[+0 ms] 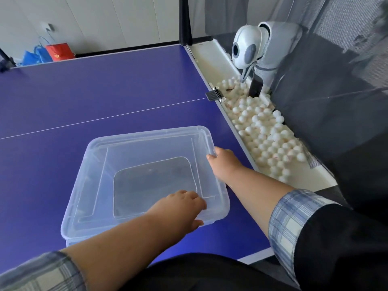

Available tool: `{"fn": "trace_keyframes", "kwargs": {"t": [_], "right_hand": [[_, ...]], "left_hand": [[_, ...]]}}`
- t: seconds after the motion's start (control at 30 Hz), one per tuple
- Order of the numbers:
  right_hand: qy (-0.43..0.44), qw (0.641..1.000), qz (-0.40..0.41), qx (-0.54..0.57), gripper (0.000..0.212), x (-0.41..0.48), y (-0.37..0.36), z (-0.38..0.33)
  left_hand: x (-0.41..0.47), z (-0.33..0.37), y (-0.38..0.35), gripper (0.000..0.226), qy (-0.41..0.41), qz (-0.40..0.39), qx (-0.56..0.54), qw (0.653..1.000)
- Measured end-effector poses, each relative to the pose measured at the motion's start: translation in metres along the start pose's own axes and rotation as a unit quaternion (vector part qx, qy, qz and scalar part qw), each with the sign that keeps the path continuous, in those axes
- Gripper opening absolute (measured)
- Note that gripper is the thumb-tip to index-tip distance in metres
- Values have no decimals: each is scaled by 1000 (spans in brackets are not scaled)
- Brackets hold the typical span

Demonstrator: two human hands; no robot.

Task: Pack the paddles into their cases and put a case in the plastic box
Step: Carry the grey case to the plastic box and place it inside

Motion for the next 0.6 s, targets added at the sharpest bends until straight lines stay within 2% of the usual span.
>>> {"fn": "trace_keyframes", "kwargs": {"t": [0.2,0.3,0.37,0.43,0.5,0.6], "right_hand": [[13,1000,4,-19,59,10,-9,8],[27,1000,-2,15,59,13,-14,11],[32,998,-17,59,60,15,-15,13],[43,995,-23,92,62,17,-14,15],[44,990,-27,133,68,18,-14,17],[-24,966,-59,252,94,17,-15,27]], "left_hand": [[14,5,-1,44,-12,-45,-20,999],[17,0,4,42,-25,-51,-16,998],[22,-3,13,44,-40,-9,-20,999],[35,-5,21,35,-55,76,-14,996],[52,-11,27,25,-18,151,-21,988],[73,-20,27,39,34,180,-35,982]]}}
Point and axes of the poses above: each hand's wrist, its own x-axis towards the middle knuckle, its own y-axis out of the back of the hand, z = x × y, the point moved 3 cm from there along x, towards the middle knuckle, and after that the axes turned 14 degrees about -z, right-handed, at the moved point
